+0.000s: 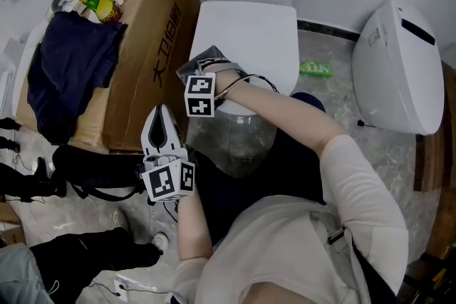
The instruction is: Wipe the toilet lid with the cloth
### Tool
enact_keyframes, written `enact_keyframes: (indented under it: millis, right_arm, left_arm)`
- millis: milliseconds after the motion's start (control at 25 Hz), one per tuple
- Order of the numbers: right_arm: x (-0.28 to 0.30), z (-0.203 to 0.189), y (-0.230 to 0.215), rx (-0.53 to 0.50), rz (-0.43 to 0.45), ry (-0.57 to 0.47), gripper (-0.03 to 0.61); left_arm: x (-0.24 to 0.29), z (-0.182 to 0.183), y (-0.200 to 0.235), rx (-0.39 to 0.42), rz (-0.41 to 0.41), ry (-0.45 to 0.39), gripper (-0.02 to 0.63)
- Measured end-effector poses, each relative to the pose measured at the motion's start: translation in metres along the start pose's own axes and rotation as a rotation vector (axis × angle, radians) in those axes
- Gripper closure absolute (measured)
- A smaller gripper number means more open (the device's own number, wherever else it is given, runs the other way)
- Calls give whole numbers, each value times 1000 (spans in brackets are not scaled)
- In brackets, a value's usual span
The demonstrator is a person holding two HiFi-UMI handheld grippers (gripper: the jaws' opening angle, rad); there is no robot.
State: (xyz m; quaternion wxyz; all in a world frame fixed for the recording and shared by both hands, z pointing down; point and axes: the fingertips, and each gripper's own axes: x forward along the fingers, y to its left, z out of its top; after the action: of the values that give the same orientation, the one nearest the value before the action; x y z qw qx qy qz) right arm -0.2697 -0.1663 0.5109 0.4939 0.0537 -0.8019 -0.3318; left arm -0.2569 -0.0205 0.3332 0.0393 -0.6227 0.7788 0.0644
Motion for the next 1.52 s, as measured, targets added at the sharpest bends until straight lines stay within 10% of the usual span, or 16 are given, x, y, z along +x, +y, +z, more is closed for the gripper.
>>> enact_keyframes:
  millis: [440,960,1520]
  right_arm:
    - [-15,0,-19,211,-55,-147,531]
    - [-177,-6,-70,763,-360,-767,531]
    - [-193,-36,-49,890,-433,-808,532]
  left_arm:
    - [3,0,0,11,-4,-8,598]
    - [24,5,-9,36,-27,-26,598]
    - [31,10,-14,49,-35,-48,598]
